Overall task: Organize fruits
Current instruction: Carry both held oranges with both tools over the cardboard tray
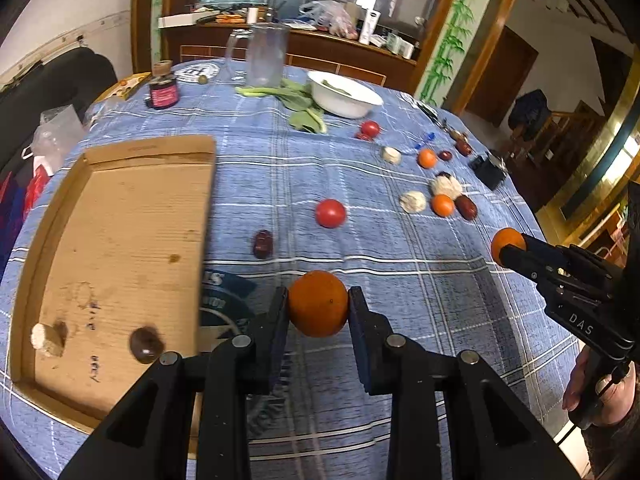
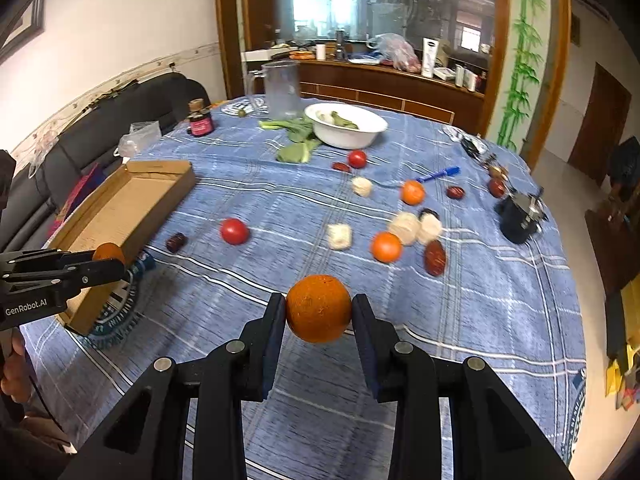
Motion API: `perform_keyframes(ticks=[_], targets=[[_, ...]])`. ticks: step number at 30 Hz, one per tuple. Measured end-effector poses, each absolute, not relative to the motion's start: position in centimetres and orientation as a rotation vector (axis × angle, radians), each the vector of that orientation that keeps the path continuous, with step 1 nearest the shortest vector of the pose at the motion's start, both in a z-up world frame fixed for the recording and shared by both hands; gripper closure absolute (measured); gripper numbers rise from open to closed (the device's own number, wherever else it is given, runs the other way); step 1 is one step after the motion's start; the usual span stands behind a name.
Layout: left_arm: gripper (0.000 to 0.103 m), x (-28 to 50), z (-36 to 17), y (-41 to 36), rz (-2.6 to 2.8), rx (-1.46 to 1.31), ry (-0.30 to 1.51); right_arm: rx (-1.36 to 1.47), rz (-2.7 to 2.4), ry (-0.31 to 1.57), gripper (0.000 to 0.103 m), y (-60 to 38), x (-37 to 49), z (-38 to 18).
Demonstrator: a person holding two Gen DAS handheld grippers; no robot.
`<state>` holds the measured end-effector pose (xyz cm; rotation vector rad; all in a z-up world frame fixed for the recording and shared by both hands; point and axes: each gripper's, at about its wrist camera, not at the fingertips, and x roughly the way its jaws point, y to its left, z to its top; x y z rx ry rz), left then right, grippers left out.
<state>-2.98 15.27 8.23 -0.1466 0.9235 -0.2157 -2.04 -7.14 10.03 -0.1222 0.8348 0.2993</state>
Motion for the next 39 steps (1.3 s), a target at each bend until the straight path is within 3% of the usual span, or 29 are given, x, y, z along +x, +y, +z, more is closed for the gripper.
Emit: perform_keyframes(ticks=[25, 39], targets=[[0.075, -2.6, 8.3, 30.4, 0.064, -0.254, 0.885, -0.221, 0.613, 0.785, 0.066, 10.5, 3.5, 11.8], [0.075, -0.6, 6.1, 36.3, 0.180, -0.267, 0.919, -0.263, 0.728, 0.868, 0.066, 19.5, 5.8, 7.0]])
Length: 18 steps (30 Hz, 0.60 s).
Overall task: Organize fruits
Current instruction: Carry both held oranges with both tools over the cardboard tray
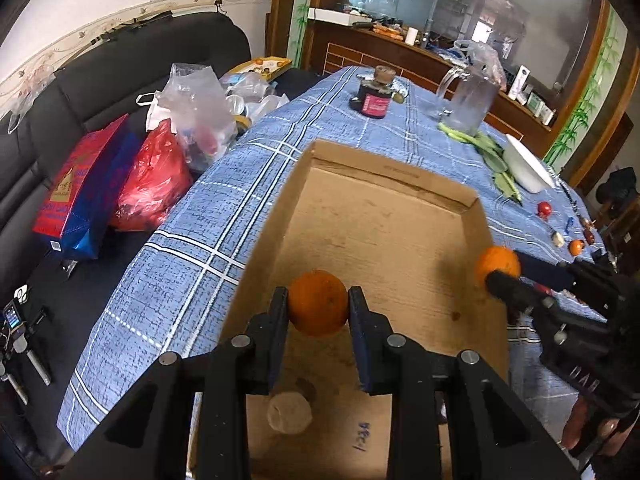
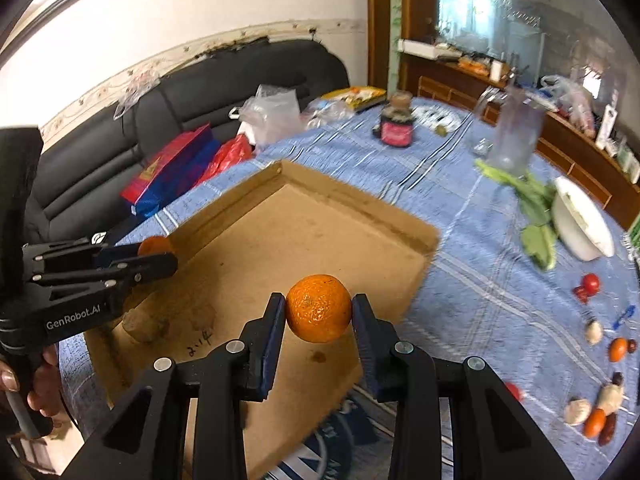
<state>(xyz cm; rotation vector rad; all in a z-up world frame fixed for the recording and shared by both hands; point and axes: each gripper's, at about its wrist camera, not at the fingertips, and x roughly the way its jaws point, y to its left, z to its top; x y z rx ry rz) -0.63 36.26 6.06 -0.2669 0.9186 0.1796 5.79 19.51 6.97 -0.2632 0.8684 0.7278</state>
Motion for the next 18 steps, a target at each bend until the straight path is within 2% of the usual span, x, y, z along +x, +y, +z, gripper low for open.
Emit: perform_keyframes(ticks=[8, 18], targets=[[0.075, 0.9, 4.2, 36.8, 0.190, -0.269, 0.963, -0.270, 0.735, 0.951, 0.065, 21.2, 7.0, 3.6], [0.075, 1.6, 2.6, 37.3, 0.195, -0.285, 1.007, -0.273, 0.730, 0.961, 0.065, 21.4, 7.1, 2.9]])
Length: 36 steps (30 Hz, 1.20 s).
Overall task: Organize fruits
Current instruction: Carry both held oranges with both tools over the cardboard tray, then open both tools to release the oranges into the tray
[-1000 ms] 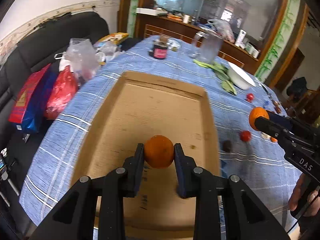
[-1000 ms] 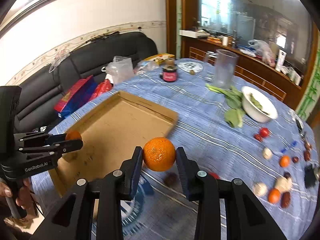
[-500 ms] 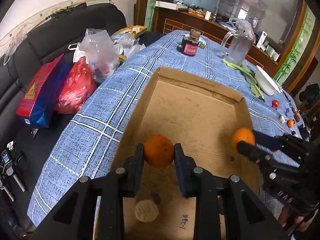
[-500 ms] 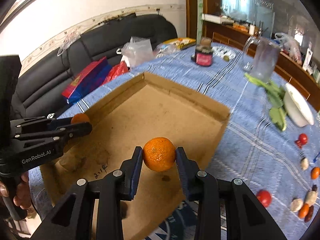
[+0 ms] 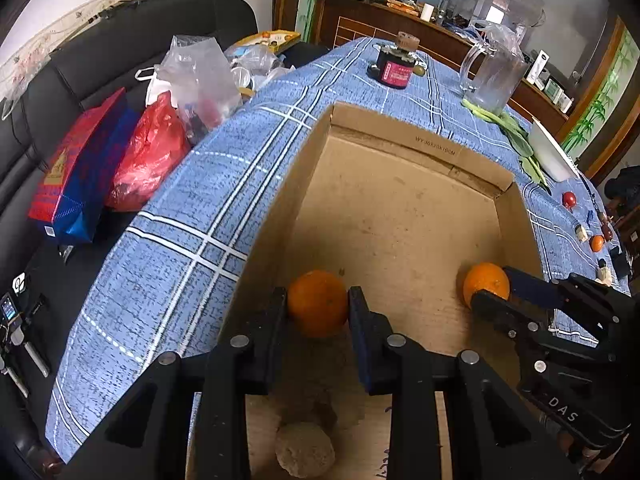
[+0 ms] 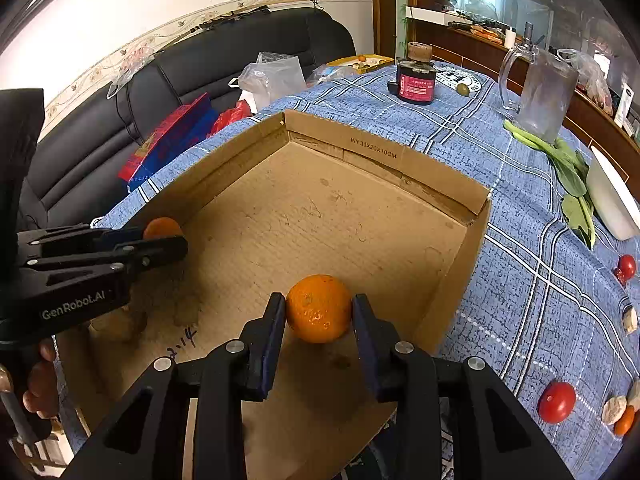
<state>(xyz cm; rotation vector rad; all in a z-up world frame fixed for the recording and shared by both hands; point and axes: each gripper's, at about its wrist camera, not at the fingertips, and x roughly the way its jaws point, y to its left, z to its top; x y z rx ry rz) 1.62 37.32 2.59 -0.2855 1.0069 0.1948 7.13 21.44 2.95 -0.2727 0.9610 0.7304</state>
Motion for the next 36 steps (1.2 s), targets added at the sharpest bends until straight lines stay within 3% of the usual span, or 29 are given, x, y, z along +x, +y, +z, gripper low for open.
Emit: perform_keyframes(ticks=[11, 15, 27, 31, 36], targets=[[0.073, 1.5, 2.3, 36.9, 0.205, -0.270, 1.034, -0.265, 0.726, 0.987, 0.064, 21.3, 7.2, 2.9], [0.059, 1.2, 2.7, 36.7, 0.220, -0.249, 1.021, -0.258, 0.723, 0.994, 0.064, 21.1, 7.1, 3.0], [0.055, -0.3, 3.9, 36.3, 0.242, -0.218, 0.987, -0.274, 0.701, 0.969, 0.063, 20.1, 5.7, 4.4], [0.054, -1.2, 4.5, 36.1, 0.264, -0.218, 0.967, -0.263, 0.686, 0.958, 0.052, 18.9, 4.9, 5.2], [0.054, -2.9, 5.6, 35.4, 0.321, -0.204, 0.915, -0.249, 0.667, 0.939, 0.051, 16.7, 3.5, 6.4]])
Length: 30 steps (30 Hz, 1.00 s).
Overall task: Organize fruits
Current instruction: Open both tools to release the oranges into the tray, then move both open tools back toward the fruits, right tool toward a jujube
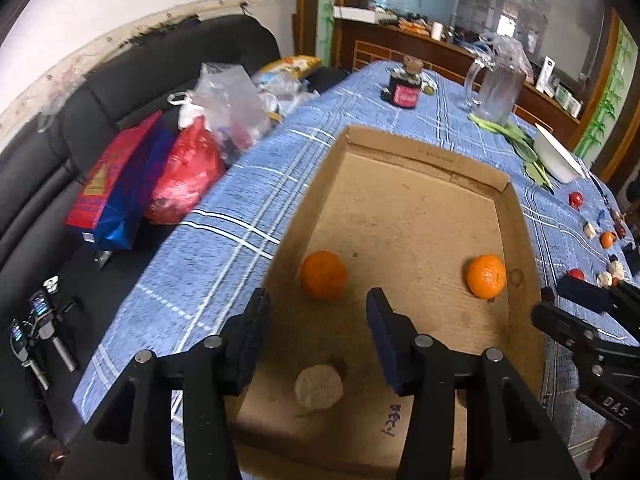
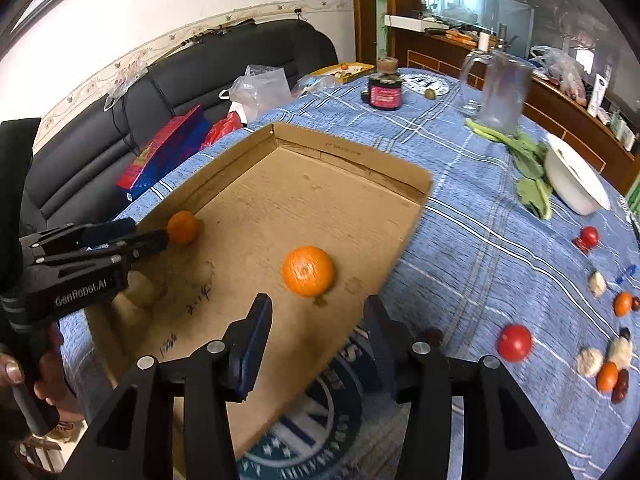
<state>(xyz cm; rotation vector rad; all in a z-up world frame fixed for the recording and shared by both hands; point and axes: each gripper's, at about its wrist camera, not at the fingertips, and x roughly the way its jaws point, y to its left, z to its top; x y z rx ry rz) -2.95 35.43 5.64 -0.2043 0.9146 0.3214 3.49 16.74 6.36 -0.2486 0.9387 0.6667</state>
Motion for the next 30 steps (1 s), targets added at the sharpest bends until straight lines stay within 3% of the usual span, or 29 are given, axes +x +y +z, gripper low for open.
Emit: perform_keyframes(ticks=[6, 10, 15, 30], targets=[[0.044, -4.0, 6.8, 33.4, 0.325, -0.226, 0.881, -0.216, 0.633, 0.937, 0.049, 13.4, 1.6, 7.2], [0.037, -4.1, 7.6, 30.7, 0.283, -0.231, 0.855, -0.203, 0.582, 0.922, 0.039, 10.4, 0.4, 7.7], [0.028, -3.7, 8.5, 26.0, 0.216, -0.186, 0.839, -0.157, 0.503, 0.916, 0.039, 4.9, -1.0, 8.2], [0.025, -1.4, 7.5, 10.0, -0.003, -0.005, 0.913, 0.033, 0.207, 0.919, 0.039, -14.3, -2.6, 7.8]])
